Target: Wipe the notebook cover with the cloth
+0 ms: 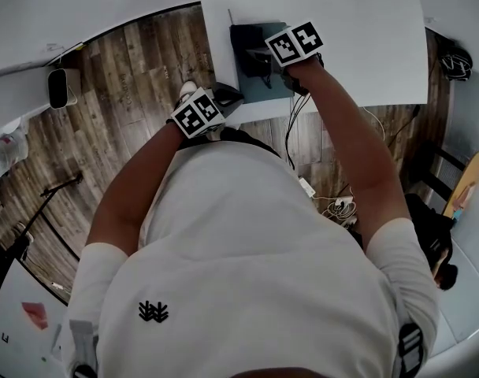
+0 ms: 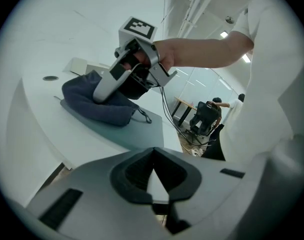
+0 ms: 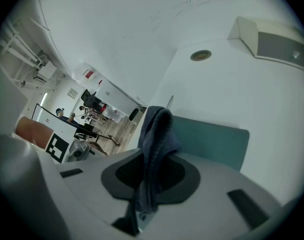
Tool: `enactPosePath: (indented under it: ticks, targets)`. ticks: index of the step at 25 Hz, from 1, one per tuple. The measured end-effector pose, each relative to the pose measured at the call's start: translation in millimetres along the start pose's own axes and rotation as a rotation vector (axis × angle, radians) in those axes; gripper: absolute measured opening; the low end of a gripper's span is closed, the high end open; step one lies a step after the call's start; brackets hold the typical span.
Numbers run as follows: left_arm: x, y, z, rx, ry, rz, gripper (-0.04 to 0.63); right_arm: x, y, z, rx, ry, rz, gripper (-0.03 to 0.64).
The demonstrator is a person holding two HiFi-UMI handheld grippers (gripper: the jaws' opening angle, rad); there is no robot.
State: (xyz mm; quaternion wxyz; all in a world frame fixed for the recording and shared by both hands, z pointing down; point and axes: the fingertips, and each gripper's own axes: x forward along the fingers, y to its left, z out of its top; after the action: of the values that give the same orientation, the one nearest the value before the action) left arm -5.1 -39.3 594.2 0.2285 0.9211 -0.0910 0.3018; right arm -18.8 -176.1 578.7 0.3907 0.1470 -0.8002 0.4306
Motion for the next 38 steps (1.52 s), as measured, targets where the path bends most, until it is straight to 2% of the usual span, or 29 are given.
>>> enactPosePath:
  ticks: [15, 21, 23, 27, 33, 38]
  targets:
    - [-0.8, 0.3, -0.2, 0.000, -0.003, -0.011, 0.006, -65.5, -84.3, -28.2, 0.073, -0.009, -0.151, 0.046]
    - [0.9, -1.0, -0.2, 0.003, 0.003, -0.013, 0.006, -82.4, -98.1, -33.0, 0.064, -0.003, -0.204, 0.046]
    - [1.3, -0.1, -0.3, 0.003, 0.002, -0.016, 0.006, -85.3, -89.0, -24.6, 0.055, -0.022, -0.182, 0.046]
    - [1.0, -1.2, 1.1, 0.004, -0.002, -0.018, 0.006, -78.7, -51.8, 0.7, 0.025, -0.058, -0.081, 0.046]
    - [2.4, -3.7, 2.9, 0.007, -0.006, -0.016, 0.006, -31.8, -0.9, 30.2, 0.022, -0.059, 0.074, 0.046]
    - [1.8, -5.3, 5.4, 0.004, -0.006, -0.017, 0.006, 7.4, 13.2, 37.8, 0.047, -0.021, 0.125, 0.046]
